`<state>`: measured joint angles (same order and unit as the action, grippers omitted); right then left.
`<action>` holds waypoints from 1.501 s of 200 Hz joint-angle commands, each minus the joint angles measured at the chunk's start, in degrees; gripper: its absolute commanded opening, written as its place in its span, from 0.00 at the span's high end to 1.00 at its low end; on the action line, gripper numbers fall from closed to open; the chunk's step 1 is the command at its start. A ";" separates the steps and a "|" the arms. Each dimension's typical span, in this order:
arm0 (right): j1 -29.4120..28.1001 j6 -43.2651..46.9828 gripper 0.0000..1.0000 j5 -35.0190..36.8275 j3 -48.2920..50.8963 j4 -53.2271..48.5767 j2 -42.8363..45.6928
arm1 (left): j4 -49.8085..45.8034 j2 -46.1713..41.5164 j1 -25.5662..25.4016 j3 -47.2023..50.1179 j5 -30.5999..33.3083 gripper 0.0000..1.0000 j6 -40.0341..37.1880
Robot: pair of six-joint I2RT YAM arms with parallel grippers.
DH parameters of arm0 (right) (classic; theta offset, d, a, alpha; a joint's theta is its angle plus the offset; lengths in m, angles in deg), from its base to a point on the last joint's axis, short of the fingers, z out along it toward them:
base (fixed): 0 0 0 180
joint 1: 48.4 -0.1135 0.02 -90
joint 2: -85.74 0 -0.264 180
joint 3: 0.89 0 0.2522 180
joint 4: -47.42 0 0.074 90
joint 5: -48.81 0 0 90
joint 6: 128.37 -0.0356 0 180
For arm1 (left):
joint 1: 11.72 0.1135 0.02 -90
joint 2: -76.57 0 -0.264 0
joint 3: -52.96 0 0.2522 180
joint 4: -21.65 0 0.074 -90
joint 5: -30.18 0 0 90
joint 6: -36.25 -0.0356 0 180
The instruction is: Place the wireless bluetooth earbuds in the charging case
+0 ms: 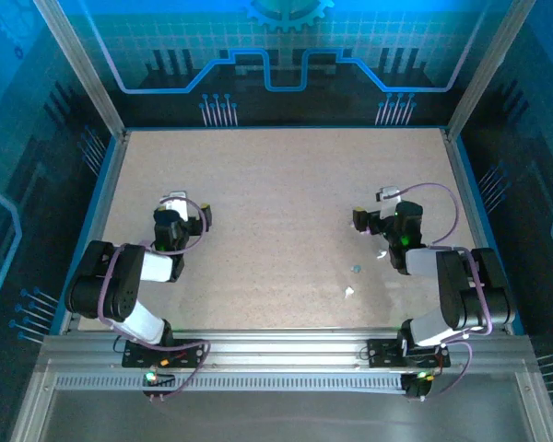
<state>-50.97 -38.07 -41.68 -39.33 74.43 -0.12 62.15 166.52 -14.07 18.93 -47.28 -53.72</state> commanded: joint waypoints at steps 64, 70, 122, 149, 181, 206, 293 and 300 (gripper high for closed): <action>0.50 0.30 0.00 -0.33 -0.28 1.96 -0.36 | 0.06 -0.83 0.65 -1.17 -1.81 0.01 0.17; 0.55 0.31 0.00 -0.26 -0.32 1.94 -0.36 | 0.06 -0.83 0.63 -1.16 -1.86 0.01 0.14; 0.38 0.32 0.00 -0.12 -0.30 1.94 -0.36 | 0.03 -0.83 0.68 -1.18 -1.81 0.01 0.23; 0.38 0.32 0.00 -0.12 -0.25 2.00 -0.36 | 0.15 -0.84 0.68 -1.11 -1.88 0.01 0.23; 0.43 0.39 0.00 -0.05 -0.28 2.03 -0.36 | 0.20 -0.83 0.68 -1.09 -1.74 0.01 0.14; 0.33 0.34 0.00 -0.04 -0.18 2.09 -0.31 | 1.47 -0.91 0.68 -0.32 -1.98 0.01 0.14; 0.08 -5.45 0.00 3.56 -14.61 -33.17 9.69 | -28.33 -17.32 2.42 -7.39 1.05 0.01 9.60; 0.24 -7.53 0.00 3.83 -16.91 -37.48 10.57 | -33.26 -18.76 3.32 -9.38 0.20 0.01 13.34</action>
<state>-50.99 -40.17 -39.63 -49.17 54.72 6.24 47.38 153.30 -13.52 15.82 -47.59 -50.33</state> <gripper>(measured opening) 0.999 0.989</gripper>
